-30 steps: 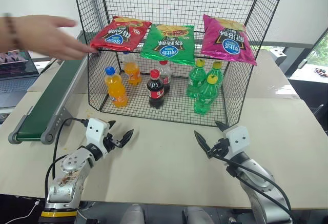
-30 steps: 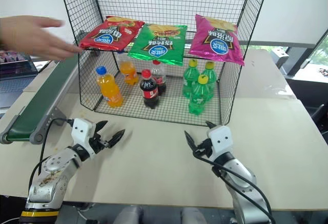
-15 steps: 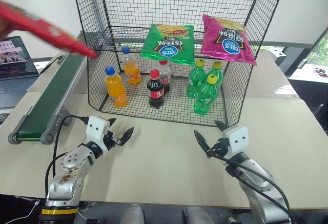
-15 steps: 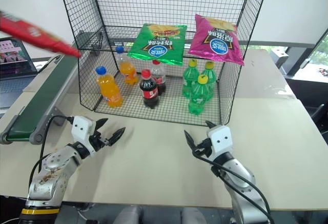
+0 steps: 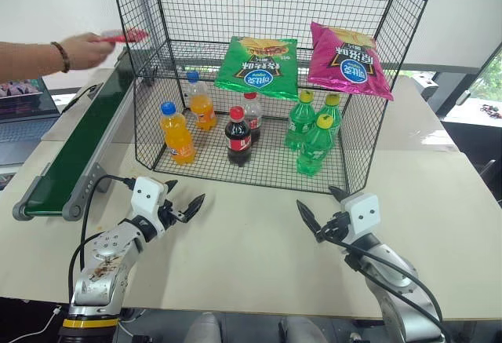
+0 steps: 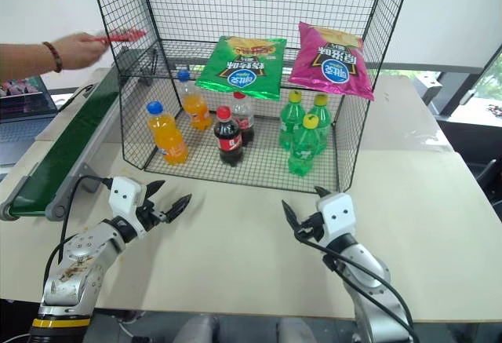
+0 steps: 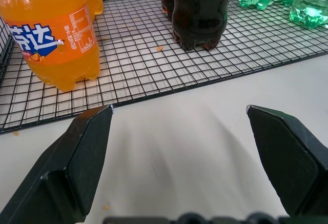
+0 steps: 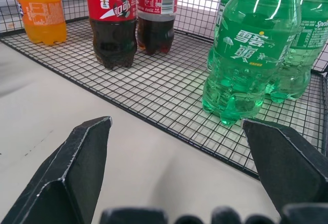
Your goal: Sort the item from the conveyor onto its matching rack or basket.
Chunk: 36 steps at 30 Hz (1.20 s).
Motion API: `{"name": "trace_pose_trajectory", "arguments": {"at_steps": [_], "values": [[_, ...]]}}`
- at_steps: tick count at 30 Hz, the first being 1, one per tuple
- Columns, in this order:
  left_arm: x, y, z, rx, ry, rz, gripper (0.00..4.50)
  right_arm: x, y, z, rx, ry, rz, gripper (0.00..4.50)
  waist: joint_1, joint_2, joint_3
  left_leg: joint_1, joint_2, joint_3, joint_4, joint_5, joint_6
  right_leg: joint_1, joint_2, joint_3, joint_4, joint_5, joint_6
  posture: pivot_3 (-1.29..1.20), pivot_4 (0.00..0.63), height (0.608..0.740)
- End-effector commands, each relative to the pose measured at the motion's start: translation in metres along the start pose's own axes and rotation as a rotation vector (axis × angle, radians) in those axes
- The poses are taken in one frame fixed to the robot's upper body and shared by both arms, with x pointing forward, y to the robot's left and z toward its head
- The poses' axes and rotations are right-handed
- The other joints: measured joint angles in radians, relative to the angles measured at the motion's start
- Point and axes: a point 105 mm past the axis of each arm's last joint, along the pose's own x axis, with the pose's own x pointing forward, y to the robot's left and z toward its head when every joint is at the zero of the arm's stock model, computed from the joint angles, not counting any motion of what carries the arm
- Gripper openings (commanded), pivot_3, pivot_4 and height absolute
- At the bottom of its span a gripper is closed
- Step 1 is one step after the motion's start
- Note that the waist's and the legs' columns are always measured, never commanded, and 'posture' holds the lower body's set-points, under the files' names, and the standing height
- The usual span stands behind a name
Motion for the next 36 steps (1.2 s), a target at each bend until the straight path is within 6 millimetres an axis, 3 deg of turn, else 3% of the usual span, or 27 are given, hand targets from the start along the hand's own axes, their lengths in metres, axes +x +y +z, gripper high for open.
{"name": "trace_pose_trajectory", "arguments": {"at_steps": [1, 9, 17, 26, 31, 33, 36], "values": [[0.001, -0.001, 0.013, 0.035, -0.045, -0.007, 4.45, -0.001, 0.001, 0.011, -0.017, -0.045, -0.001, 4.50, 0.000, 0.000, 0.000, 0.000, 0.000, 0.000, 0.000, 0.000, 0.000, 0.000, 0.000, 0.000, 0.000, 0.000, 0.000, 0.00, 0.150, 0.740], [-0.004, 0.002, 0.013, 0.022, -0.043, -0.005, 4.45, 0.001, 0.002, 0.014, -0.020, -0.052, 0.023, 4.50, 0.000, 0.000, 0.000, 0.000, 0.000, 0.000, 0.000, 0.000, 0.000, 0.000, 0.000, 0.000, 0.000, 0.000, 0.000, 0.00, 0.150, 0.740], [-0.033, 0.017, 0.046, -0.174, -0.133, 0.006, 4.45, 0.012, 0.013, 0.040, -0.035, -0.121, 0.238, 4.50, -0.006, 0.000, 0.000, 0.000, 0.000, 0.000, 0.000, 0.000, 0.000, 0.000, 0.000, 0.000, 0.000, 0.000, 0.000, 0.00, 0.150, 0.740], [-0.121, 0.075, 0.073, -0.670, -0.419, 0.307, 4.45, 0.036, 0.051, 0.096, -0.019, -0.289, 0.694, 4.50, -0.029, -0.001, 0.001, 0.000, 0.001, -0.002, 0.000, 0.000, 0.001, 0.001, 0.000, -0.001, 0.000, 0.000, 0.000, 0.00, 0.150, 0.740], [-0.182, 0.121, 0.058, -0.858, -0.571, 0.616, 4.45, 0.042, 0.081, 0.130, 0.002, -0.418, 0.949, 4.50, -0.027, -0.001, 0.001, 0.001, 0.001, -0.004, 0.000, 0.000, 0.001, 0.001, 0.000, -0.003, 0.001, 0.000, 0.000, 0.00, 0.150, 0.740], [-0.196, 0.129, 0.054, -0.923, -0.617, 0.657, 4.45, 0.040, 0.087, 0.137, -0.003, -0.442, 1.027, 4.50, -0.023, -0.002, 0.001, 0.000, 0.001, -0.005, 0.000, 0.000, 0.001, 0.001, 0.000, -0.004, 0.001, 0.000, 0.000, 0.00, 0.150, 0.740], [-0.206, 0.132, 0.033, -1.051, -0.612, 0.699, 4.45, 0.036, 0.093, 0.148, -0.024, -0.470, 1.116, 4.50, -0.015, -0.003, 0.000, 0.000, 0.000, -0.007, 0.000, 0.000, 0.000, 0.002, 0.000, -0.007, 0.000, 0.000, -0.001, 0.00, 0.150, 0.740]]}}
